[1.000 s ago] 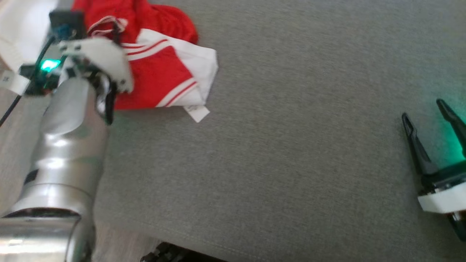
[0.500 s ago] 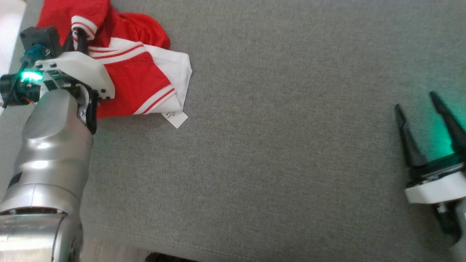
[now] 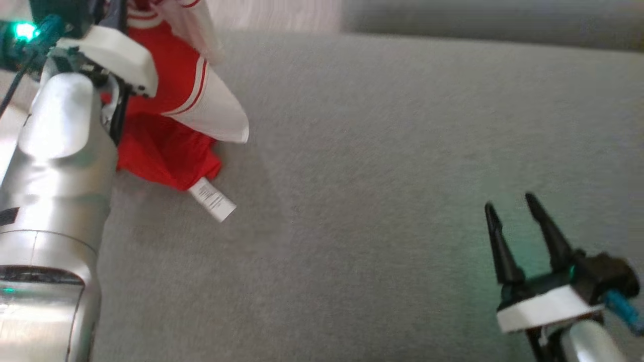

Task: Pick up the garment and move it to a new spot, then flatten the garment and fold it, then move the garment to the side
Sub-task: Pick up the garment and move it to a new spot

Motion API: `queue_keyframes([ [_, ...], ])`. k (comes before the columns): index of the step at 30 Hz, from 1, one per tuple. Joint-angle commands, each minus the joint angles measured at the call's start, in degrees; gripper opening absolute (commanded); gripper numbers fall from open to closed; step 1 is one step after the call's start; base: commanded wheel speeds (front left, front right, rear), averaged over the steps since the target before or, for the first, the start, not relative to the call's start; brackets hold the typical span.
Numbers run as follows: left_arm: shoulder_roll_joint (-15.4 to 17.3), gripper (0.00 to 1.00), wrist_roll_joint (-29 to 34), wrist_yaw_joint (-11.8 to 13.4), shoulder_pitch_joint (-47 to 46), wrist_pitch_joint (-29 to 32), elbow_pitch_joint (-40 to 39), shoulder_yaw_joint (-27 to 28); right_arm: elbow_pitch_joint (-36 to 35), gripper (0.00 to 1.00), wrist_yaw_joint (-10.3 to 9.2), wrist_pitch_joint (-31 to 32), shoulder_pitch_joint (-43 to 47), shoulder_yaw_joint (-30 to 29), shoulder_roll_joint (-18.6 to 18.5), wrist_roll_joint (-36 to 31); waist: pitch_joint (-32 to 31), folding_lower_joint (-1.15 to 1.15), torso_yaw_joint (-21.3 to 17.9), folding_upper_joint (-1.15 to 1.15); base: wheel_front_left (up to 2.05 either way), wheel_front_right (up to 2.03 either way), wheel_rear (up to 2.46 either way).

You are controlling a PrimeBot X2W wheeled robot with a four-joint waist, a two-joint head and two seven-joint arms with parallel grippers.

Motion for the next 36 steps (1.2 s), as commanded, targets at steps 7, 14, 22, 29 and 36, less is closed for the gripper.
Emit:
queue_keyframes([
  [7, 0.77, 0.00, -0.07, -0.71, -4.48, 2.53, -9.78, -3.04, -2.37, 1.00, 0.37, -0.13, 3.48, 0.02, 4.05, 2.55, -11.91, 0.02, -12.62, 0.00, 0.00, 0.00, 0.00],
  [14, -0.95, 0.00, -3.89, -0.83, -0.90, 8.38, -18.40, -6.51, -2.70, 1.00, 0.37, -0.14, 3.14, 0.81, 5.19, 2.50, -12.47, 0.02, -20.27, 0.00, 0.00, 0.00, 0.00],
  [22, -2.49, 0.00, -7.32, -0.85, 10.89, 11.16, -19.90, -12.27, -2.49, 1.00, 0.37, -0.14, 1.30, 2.50, 5.51, 2.40, -7.56, 0.02, -24.53, 0.00, 0.00, 0.00, 0.00],
  [29, -3.13, 0.00, -8.84, -0.41, 21.32, 2.24, -16.04, -14.06, -1.22, 1.00, 0.37, -0.14, -1.40, 4.26, 6.31, 3.00, -2.77, 0.02, -26.76, 0.00, 0.00, 0.00, 0.00],
  [36, -5.19, 1.00, -9.59, 2.14, 25.67, -2.49, -15.56, -13.38, 0.21, 1.00, 0.37, -0.14, -0.57, 2.63, 6.83, 2.93, -3.23, 0.02, -24.24, 0.00, 0.00, 0.00, 0.00],
])
